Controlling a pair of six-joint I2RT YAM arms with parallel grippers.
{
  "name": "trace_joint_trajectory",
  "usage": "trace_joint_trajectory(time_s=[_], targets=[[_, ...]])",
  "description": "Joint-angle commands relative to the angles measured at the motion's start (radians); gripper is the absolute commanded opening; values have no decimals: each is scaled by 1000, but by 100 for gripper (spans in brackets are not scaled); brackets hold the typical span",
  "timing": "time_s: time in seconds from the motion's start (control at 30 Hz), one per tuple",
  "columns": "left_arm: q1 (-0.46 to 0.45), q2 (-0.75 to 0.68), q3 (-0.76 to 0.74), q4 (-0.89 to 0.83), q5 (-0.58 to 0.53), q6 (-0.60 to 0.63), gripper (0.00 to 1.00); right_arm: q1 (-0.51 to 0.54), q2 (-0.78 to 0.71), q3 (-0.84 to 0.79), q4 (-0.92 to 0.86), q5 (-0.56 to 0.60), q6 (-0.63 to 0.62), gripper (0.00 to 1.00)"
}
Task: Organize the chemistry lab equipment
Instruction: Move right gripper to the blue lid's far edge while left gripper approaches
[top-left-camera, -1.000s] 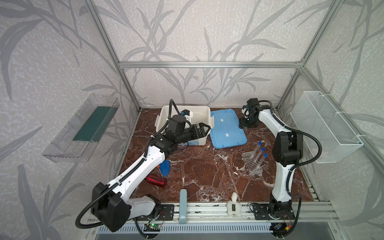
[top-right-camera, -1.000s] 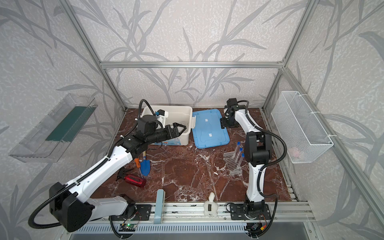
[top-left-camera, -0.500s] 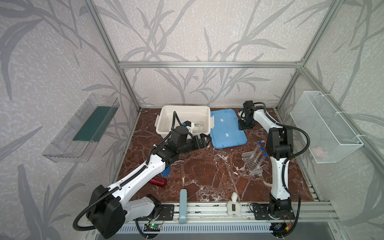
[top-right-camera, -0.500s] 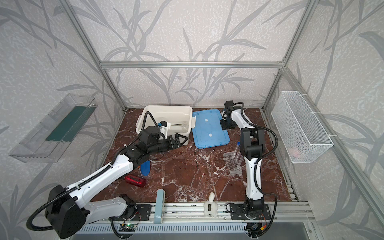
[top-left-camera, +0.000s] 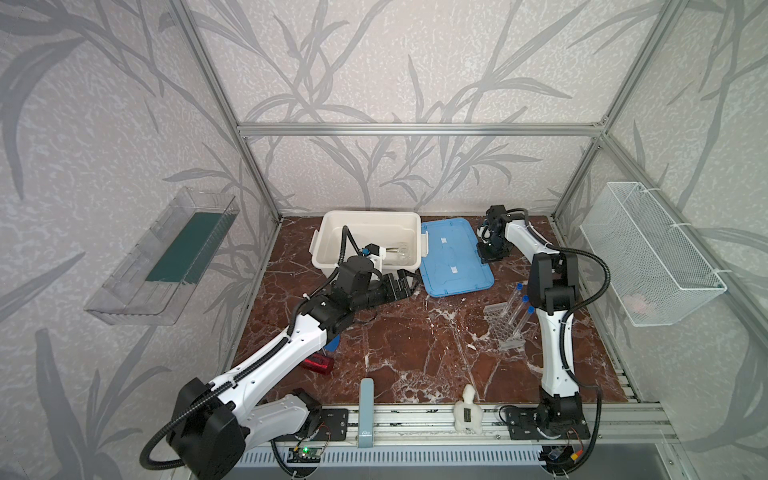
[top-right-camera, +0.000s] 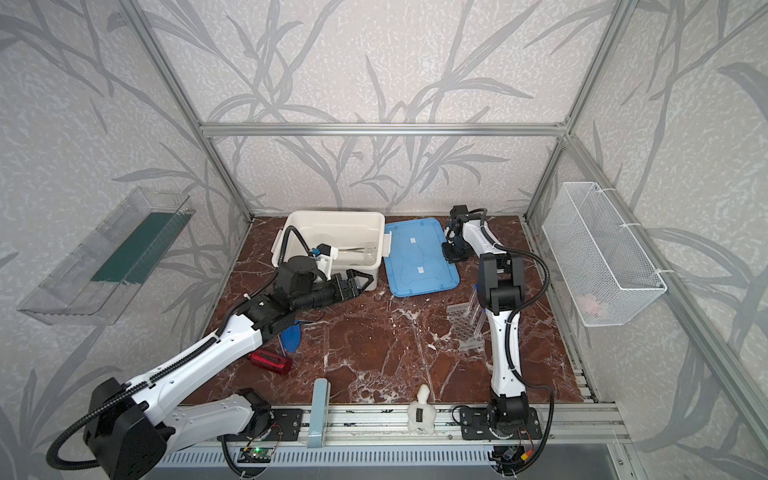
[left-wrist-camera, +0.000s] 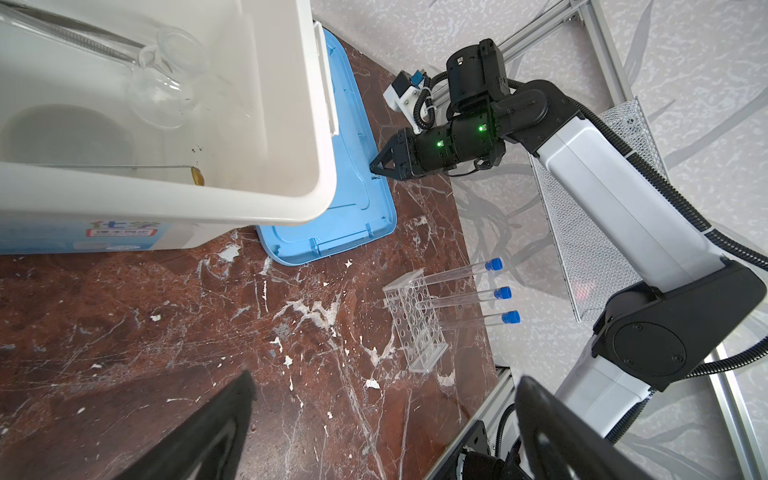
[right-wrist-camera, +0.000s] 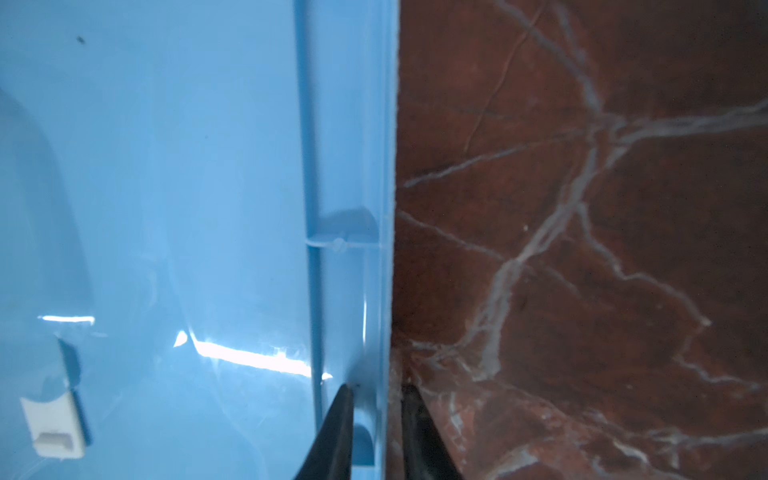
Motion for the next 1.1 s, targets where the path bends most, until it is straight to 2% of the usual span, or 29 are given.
trace_joint_trajectory(time_s=[0.0,0.23,0.37,0.47,0.7,1.07], targets=[[-2,-4,-12,27,-4,-9,99,-3,51,17,-39,-19,-18,16],[-2,-16,-29,43,-25,-16,99,-3,-8,-22,7,-41,7,0],[-2,2,-23,64,-28,-39,99,-3,-80,-29,20,-52,0,0],[-5,-1,-9,38,-20,-42,99,-3,-160,-98,74,-42,9,0],[-2,-56,-57,59,-80,-49,99,-5,-270,-159,89,-8,11,0],[-5,-27,-56,103,-59,-64,99,-19,-451,-252,115,10,45,0]])
